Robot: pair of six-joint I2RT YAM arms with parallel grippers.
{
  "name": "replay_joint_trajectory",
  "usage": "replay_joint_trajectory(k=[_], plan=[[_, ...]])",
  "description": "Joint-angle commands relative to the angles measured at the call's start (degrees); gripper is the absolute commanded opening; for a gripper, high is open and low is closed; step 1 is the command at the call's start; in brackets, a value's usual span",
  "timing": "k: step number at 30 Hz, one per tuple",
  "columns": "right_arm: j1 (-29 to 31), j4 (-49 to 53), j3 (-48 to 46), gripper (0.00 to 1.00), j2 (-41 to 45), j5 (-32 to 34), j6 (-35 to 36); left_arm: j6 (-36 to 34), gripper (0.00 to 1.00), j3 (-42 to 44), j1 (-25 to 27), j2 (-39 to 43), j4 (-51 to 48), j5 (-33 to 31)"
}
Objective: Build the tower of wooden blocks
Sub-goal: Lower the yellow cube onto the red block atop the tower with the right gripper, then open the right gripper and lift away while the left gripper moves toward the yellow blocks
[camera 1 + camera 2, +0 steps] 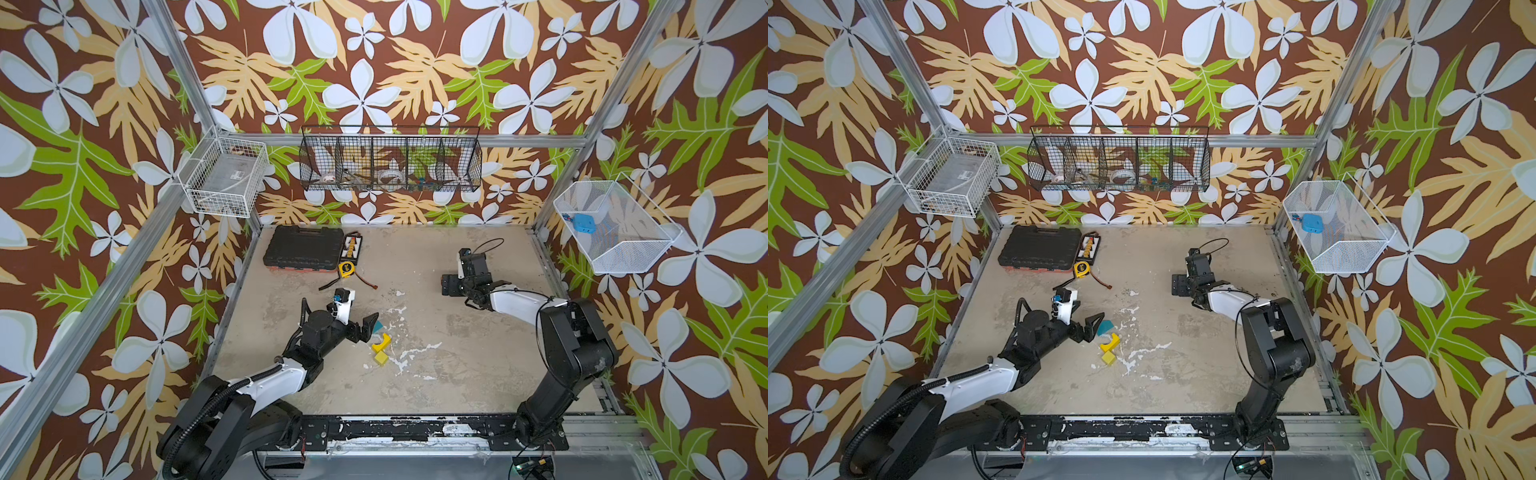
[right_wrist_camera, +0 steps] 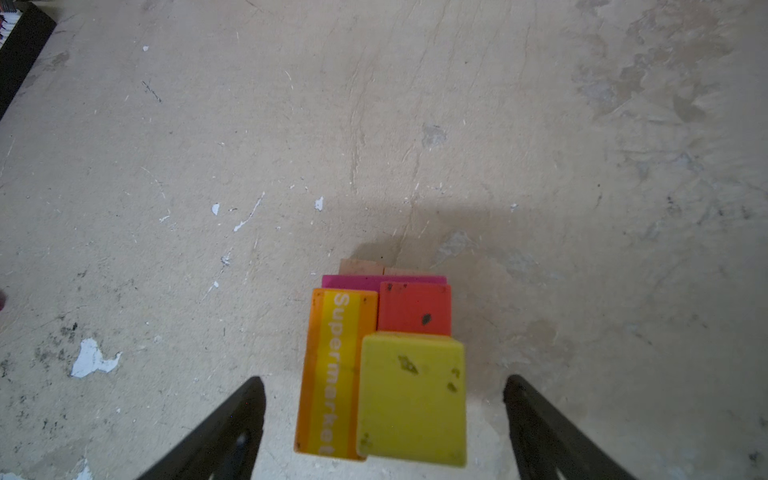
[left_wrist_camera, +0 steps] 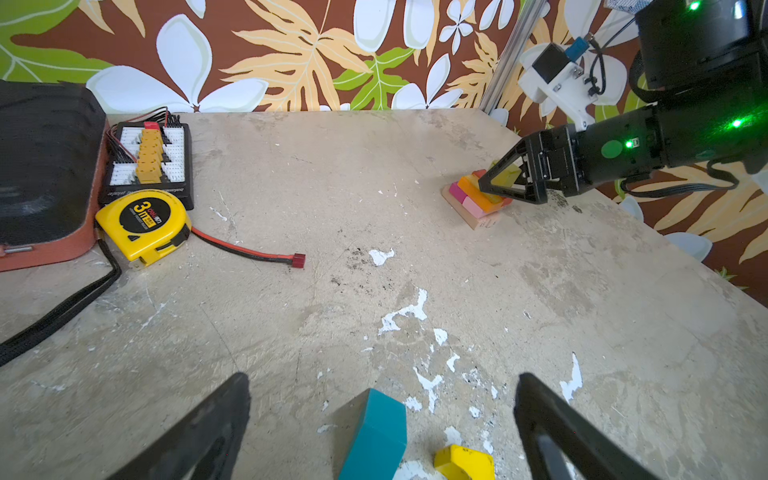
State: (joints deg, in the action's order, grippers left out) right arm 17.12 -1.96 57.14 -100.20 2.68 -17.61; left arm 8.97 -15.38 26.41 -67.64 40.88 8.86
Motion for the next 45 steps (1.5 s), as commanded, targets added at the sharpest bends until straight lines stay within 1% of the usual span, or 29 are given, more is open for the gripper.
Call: replay_joint_trajectory(k=[1, 7, 11, 14, 15, 17, 18, 19, 21, 23, 24, 26, 28, 30, 32, 34, 37, 39, 42, 45], plan=[[-0.01, -0.76, 0.68, 0.88, -0.38, -0.86, -0.06, -0.32, 1.00, -0.38, 0.04, -0.13, 0.69, -0.28], [0.01, 0.37, 0.29, 0.88, 1.50, 1.79, -0.52, -0.05, 1.00, -0.28, 0.06, -0.13, 0.61, -0.91], [0.01, 1.69, -1.98, 0.88, 6.79, 4.72, -1.41, 1.82, 1.00, -0.97, 0.06, 0.11, -1.12, -5.78], [0.01, 3.67, -4.68, 0.88, 13.14, 7.42, -2.72, 4.84, 1.00, -1.06, 0.04, 1.94, -3.50, -11.42], [0.01, 4.66, -5.72, 0.87, 15.93, 8.17, -3.47, 6.26, 1.00, -0.91, 0.05, 3.05, -4.43, -11.84], [0.01, 7.90, -6.90, 0.85, 21.62, 10.12, -6.42, 8.17, 1.00, -0.43, -0.03, 5.48, -6.01, -8.52], [0.02, 10.11, -7.13, 0.84, 24.62, 10.63, -8.72, 9.31, 1.00, -0.56, 0.04, 7.03, -8.60, -7.14], [0.01, 11.60, -7.45, 0.82, 27.05, 9.69, -10.41, 11.11, 0.99, -0.33, 0.04, 8.51, -10.84, -7.32], [0.01, 12.85, -8.80, 0.83, 32.18, 4.38, -14.99, 15.01, 0.99, 1.86, 0.05, 12.81, -14.09, -7.47], [0.34, 13.85, -9.99, 0.83, 35.32, -0.99, -21.21, 18.27, 0.98, 4.82, 0.32, 16.41, -15.70, -6.04], [0.96, 13.80, -10.82, 0.83, 36.59, -3.19, -24.56, 20.51, 0.98, 6.59, 0.83, 18.18, -15.83, -6.43], [3.70, 13.60, -12.13, 0.85, 38.31, -4.44, -29.95, 24.89, 0.97, 10.18, 2.96, 20.55, -14.79, -8.82], [6.73, 12.71, -12.77, 0.86, 39.52, -5.19, -32.34, 28.01, 0.97, 11.43, 5.26, 22.03, -15.93, -10.78], [7.93, 8.86, -14.40, 0.88, 40.15, -9.72, -33.29, 29.03, 0.96, 7.39, 5.70, 23.08, -22.16, -11.43], [7.92, 5.52, -15.28, 0.88, 39.72, -13.67, -33.74, 28.39, 0.95, 2.52, 6.39, 23.51, -28.34, -12.26], [7.92, 4.66, -14.45, 0.88, 38.69, -15.46, -33.22, 27.84, 0.96, -1.27, 6.81, 22.51, -33.46, -12.96], [7.97, 6.55, -10.92, 0.88, 36.41, -16.36, -31.87, 26.03, 0.95, -4.81, 6.89, 19.25, -36.79, -9.64], [7.97, 8.73, -8.35, 0.87, 35.16, -16.61, -30.73, 24.41, 0.94, -5.11, 7.73, 17.57, -38.33, -7.00], [7.92, 9.19, -7.79, 0.87, 34.90, -14.52, -30.15, 23.35, 0.94, -3.74, 9.41, 17.75, -41.16, -6.97], [7.92, 8.52, -8.34, 0.87, 35.03, -13.32, -30.29, 22.57, 0.94, -2.75, 9.52, 19.44, -43.60, -6.50]])
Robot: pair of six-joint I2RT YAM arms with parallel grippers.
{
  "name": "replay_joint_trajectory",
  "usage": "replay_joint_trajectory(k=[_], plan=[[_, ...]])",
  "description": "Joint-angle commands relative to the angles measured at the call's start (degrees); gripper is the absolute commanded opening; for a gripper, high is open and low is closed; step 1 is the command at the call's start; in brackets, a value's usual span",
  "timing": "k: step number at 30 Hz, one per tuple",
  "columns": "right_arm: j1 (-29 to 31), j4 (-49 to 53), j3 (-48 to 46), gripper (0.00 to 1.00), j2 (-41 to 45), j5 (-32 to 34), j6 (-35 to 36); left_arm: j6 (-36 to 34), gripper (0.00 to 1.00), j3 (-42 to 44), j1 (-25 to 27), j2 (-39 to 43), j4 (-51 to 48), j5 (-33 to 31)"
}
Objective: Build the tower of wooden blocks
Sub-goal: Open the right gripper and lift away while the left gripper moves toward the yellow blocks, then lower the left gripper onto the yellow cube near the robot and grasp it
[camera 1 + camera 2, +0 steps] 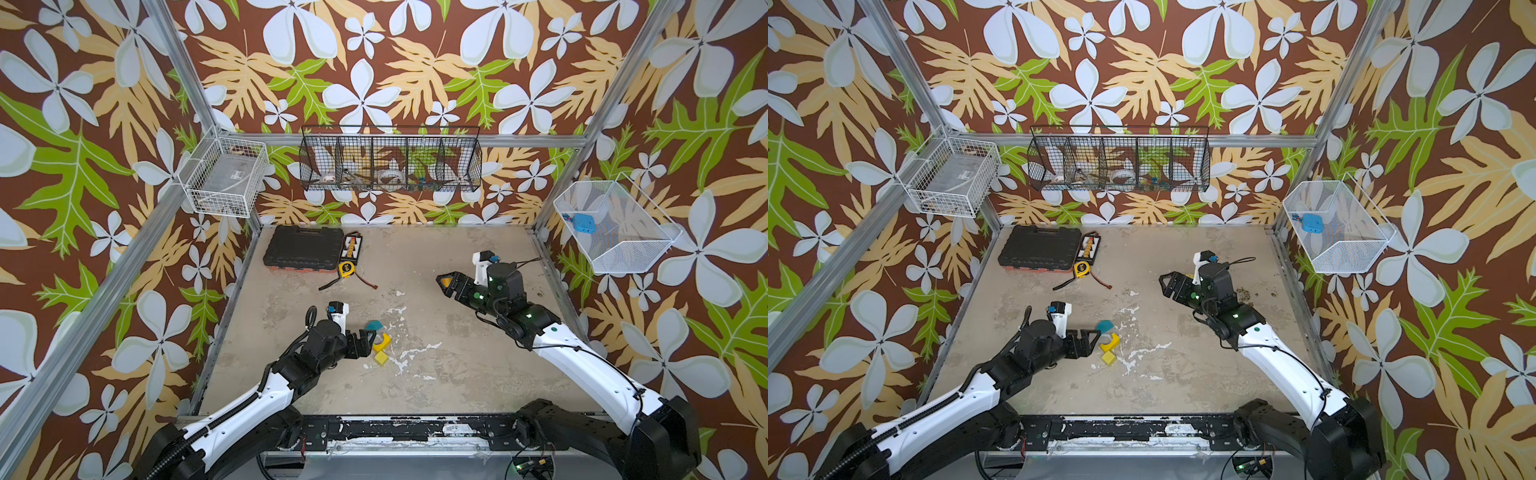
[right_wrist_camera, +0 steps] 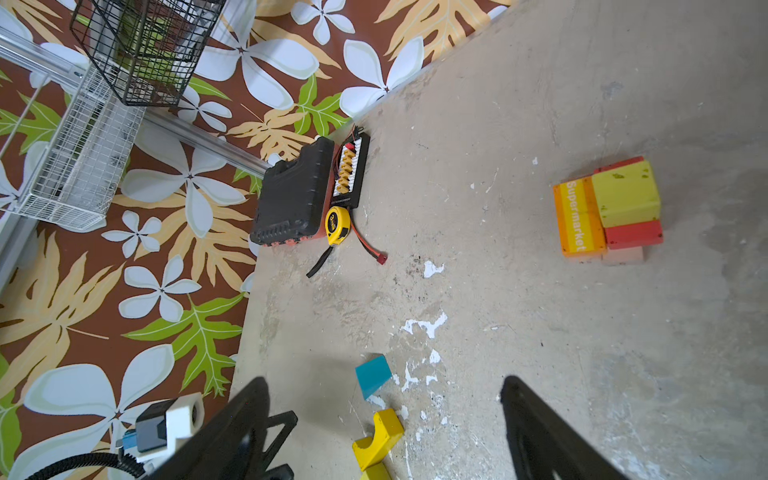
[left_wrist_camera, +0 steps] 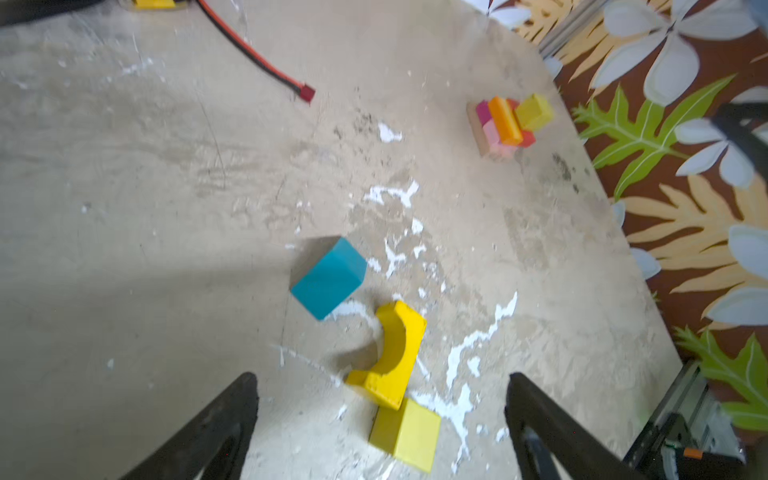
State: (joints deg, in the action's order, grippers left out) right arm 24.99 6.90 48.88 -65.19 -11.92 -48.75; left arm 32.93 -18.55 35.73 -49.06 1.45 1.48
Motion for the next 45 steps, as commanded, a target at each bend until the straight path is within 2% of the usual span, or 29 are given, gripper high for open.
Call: replay_joint_trajectory(k=[1, 6, 10, 14, 17, 23, 39, 40, 45], plan=[[0.06, -0.63, -0.10, 0.87, 0.06, 1.16, 0.64, -1.71, 0.94, 0.57, 0.22, 1.38, -4.81, 1.30], [0.06, 0.12, 0.10, 0.86, 1.84, 2.00, -0.29, -1.85, 0.92, 1.41, 3.85, 0.36, -4.26, 1.18], [0.06, 0.35, -1.14, 0.86, 5.78, 5.01, -0.12, -2.33, 0.91, 1.23, 4.18, 0.12, -3.70, 1.25], [0.06, -0.19, -2.49, 0.91, 8.72, 6.81, 0.69, -2.85, 0.90, 1.06, 4.32, 0.77, -3.65, 1.14], [0.06, -0.40, -2.48, 0.96, 8.96, 6.79, 2.33, -2.87, 0.90, 1.06, 4.84, -0.41, -3.33, 1.95], [-0.03, 1.94, -0.58, 0.93, 7.14, 7.37, 2.03, -3.12, 0.89, 0.10, 7.69, -2.81, -3.15, 0.37], [-0.03, 3.17, -1.82, 0.96, 12.25, 13.93, 3.30, -5.10, 0.85, -3.56, 11.06, -11.03, -1.37, -0.60], [-0.03, 2.55, -2.22, 0.99, 12.46, 14.40, 4.02, -5.26, 0.85, -4.00, 11.49, -11.82, -1.37, -0.60], [-2.43, 3.80, -3.99, 1.00, 10.83, 20.45, 12.04, -6.37, 0.84, -5.57, 14.24, -15.61, -1.37, -2.35]])
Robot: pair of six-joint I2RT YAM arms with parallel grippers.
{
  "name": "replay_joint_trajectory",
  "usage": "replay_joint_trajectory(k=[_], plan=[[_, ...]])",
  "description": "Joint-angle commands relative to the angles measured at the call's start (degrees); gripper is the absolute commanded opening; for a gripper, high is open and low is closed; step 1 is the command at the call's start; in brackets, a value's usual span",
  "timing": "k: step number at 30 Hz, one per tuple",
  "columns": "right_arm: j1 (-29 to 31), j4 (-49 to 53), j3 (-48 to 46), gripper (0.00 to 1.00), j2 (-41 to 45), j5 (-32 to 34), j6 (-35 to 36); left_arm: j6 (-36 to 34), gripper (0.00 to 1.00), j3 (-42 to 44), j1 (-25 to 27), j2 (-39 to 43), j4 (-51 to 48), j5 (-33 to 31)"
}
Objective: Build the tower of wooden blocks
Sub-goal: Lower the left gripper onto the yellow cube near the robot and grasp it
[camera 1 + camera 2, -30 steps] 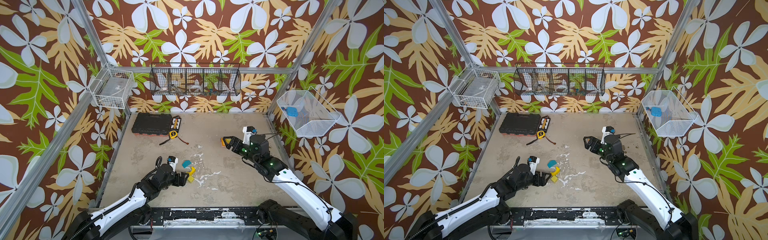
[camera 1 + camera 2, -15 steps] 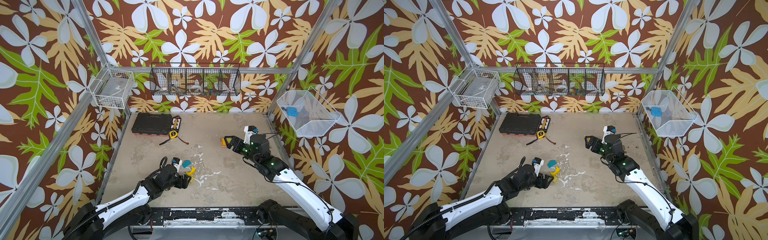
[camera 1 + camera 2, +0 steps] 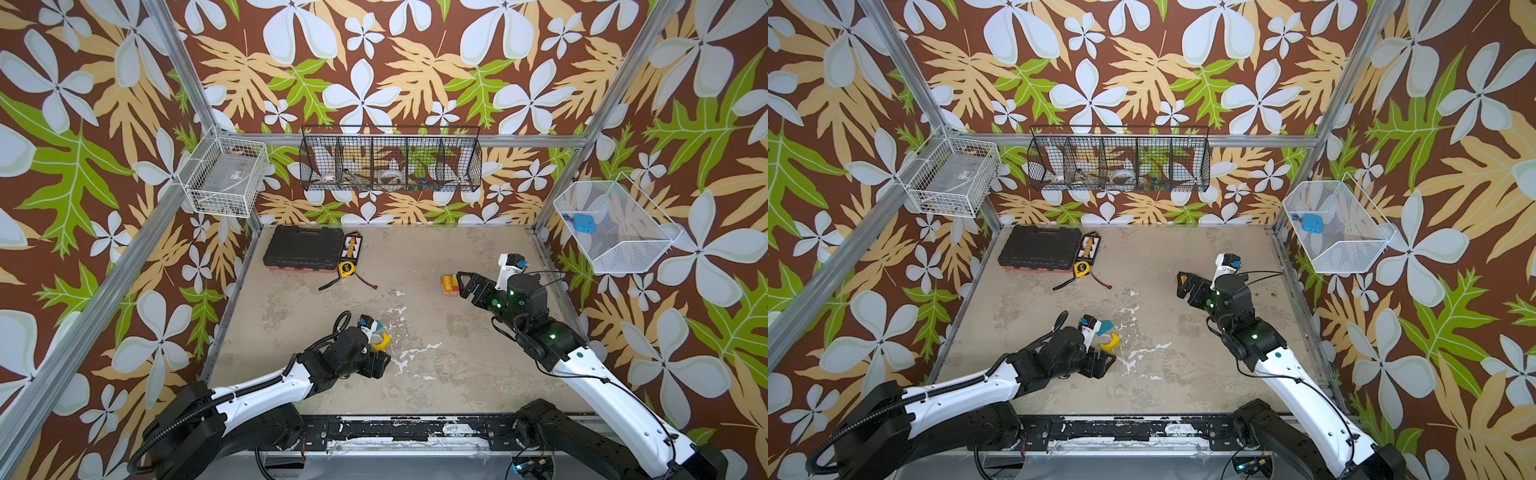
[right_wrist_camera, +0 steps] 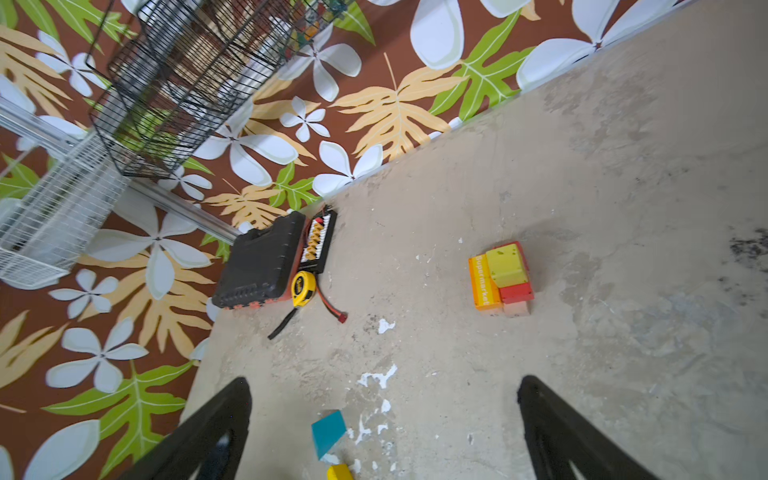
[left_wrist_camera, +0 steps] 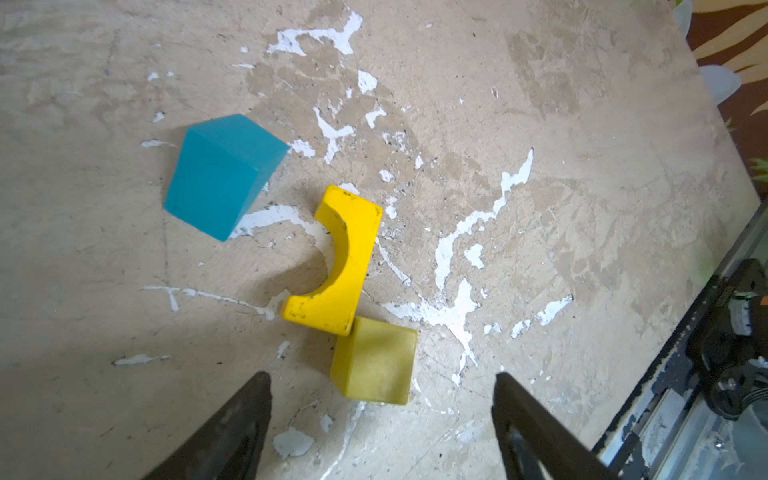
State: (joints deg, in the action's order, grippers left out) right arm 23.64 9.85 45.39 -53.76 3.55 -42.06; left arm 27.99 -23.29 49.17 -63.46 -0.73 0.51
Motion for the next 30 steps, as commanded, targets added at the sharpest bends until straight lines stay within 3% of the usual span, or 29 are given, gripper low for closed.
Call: replay_joint_trajectory(k=[1, 6, 10, 17, 30], plan=[[-2.57, 0.28, -1.28, 1.00, -0.96, 5.21, 7.06, -1.81, 0.83, -1.20, 1.11, -2.09, 0.75, -1.33], [-11.91, -5.17, -6.94, 0.99, -0.77, -2.32, 10.40, -3.28, 0.80, -2.44, 2.21, -5.22, 0.29, -2.33], [-16.51, -5.49, -8.84, 0.99, -0.30, -3.02, 11.12, -3.90, 0.76, -3.14, 2.84, -6.96, 0.20, -2.62], [-16.91, -5.27, -9.41, 0.99, -0.65, -3.47, 12.37, -4.87, 0.70, -5.04, 3.44, -10.89, -0.13, -2.96], [-17.00, -5.78, -10.01, 1.00, -0.65, -2.40, 12.82, -4.89, 0.49, -5.35, 4.75, -11.71, -0.76, -4.88]])
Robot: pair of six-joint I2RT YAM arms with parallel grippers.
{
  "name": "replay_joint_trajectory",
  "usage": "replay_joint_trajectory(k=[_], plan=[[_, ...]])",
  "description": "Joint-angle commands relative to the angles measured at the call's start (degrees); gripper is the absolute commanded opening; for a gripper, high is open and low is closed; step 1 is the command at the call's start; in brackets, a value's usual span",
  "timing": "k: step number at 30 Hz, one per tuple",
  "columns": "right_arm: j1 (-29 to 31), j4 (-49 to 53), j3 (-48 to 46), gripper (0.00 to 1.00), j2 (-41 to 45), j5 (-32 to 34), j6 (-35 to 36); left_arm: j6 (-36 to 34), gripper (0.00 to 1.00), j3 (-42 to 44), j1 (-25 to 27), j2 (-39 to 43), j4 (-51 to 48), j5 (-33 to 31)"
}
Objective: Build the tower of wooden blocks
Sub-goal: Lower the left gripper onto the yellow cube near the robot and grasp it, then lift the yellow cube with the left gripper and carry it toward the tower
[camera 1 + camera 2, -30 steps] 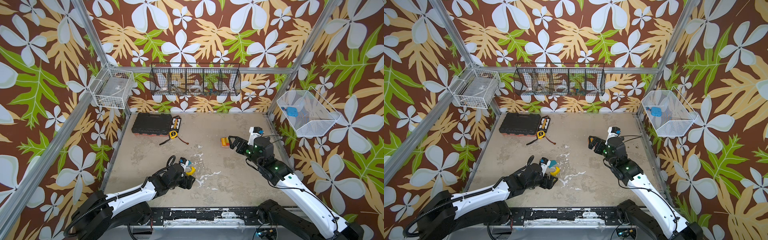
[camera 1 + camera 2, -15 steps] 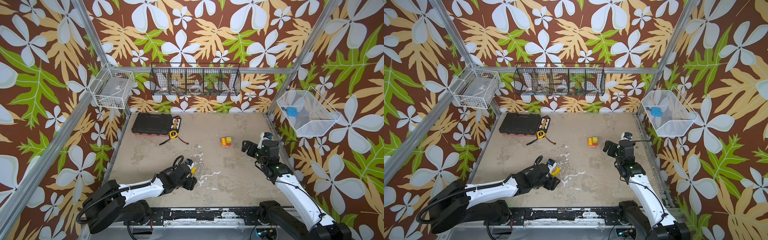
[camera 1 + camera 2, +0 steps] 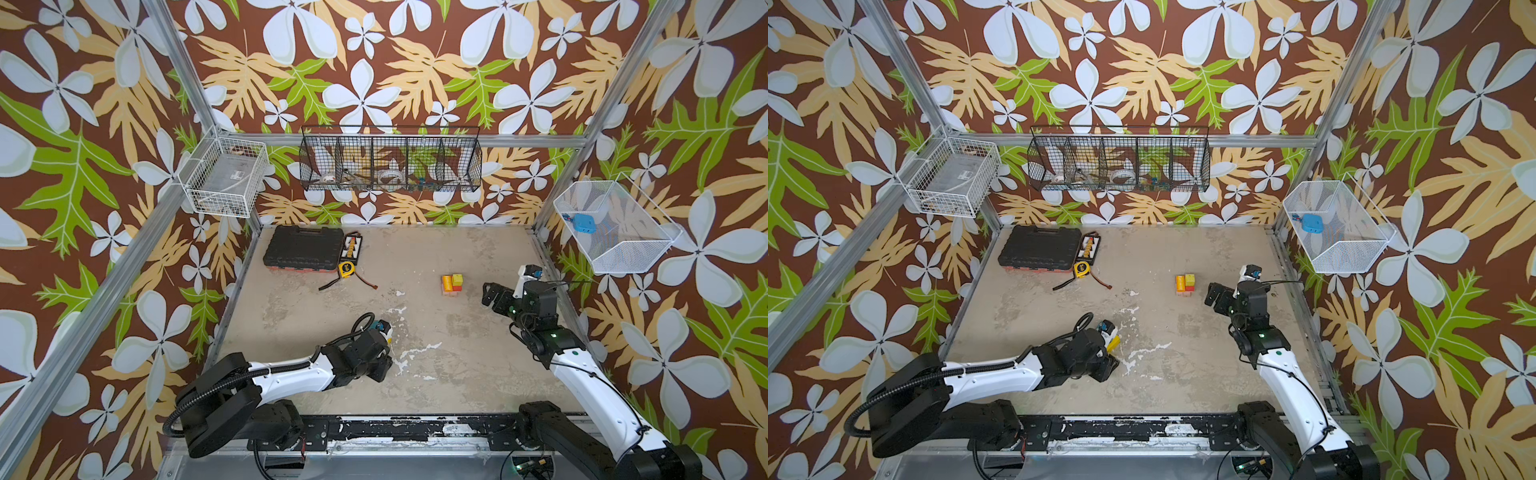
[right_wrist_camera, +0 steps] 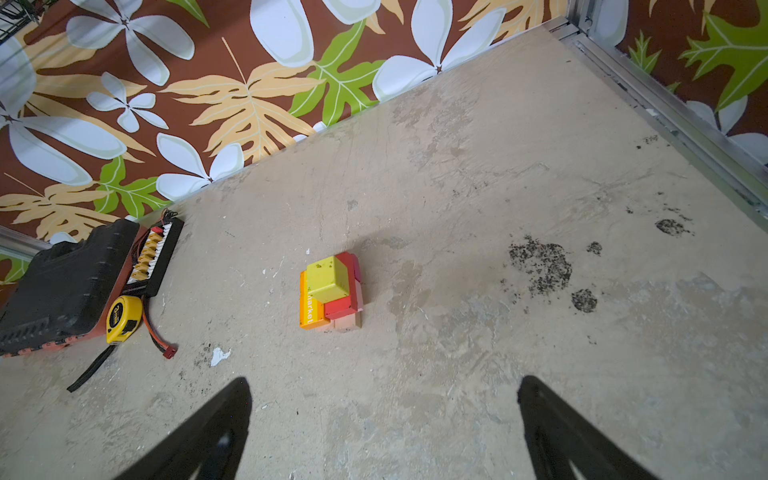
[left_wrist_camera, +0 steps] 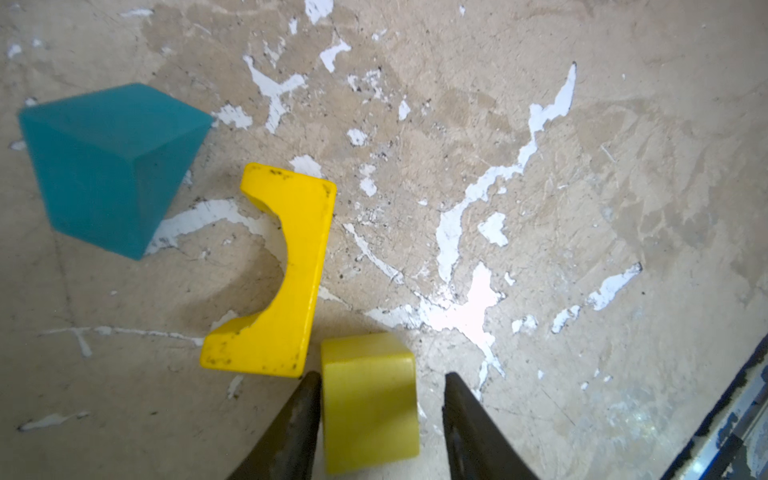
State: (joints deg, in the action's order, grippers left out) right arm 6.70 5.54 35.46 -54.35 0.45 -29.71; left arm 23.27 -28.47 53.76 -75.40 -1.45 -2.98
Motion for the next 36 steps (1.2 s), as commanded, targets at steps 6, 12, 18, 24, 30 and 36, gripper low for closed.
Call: replay_joint_trajectory(k=[6, 12, 18, 24, 30, 36], plan=[[-0.09, -1.91, -0.16, 1.00, -0.65, 0.47, 0.49, 0.27, 0.37, -0.79, 0.26, -1.04, -0.39, -3.05], [-0.02, -2.29, -0.51, 1.00, -0.61, 0.00, 0.42, 0.53, 0.33, -1.67, 0.92, -2.47, -0.75, -4.57], [-0.07, -4.64, -1.60, 1.00, 0.27, -0.11, 0.69, 0.34, 0.23, -1.79, 1.12, -1.94, -0.75, -5.21], [-0.36, -9.21, -4.40, 0.97, 1.15, 2.20, 0.81, 0.03, 0.18, -1.57, 1.19, 6.51, -1.33, -6.26], [-0.99, -14.46, -9.38, 0.94, 1.13, 10.98, -0.26, 0.75, 0.15, -5.81, 1.27, 13.78, -1.58, -6.86], [-4.48, -21.32, -15.13, 0.93, -0.99, 13.24, -3.45, -0.46, 0.13, -8.82, 1.30, 12.90, 10.33, -2.11]])
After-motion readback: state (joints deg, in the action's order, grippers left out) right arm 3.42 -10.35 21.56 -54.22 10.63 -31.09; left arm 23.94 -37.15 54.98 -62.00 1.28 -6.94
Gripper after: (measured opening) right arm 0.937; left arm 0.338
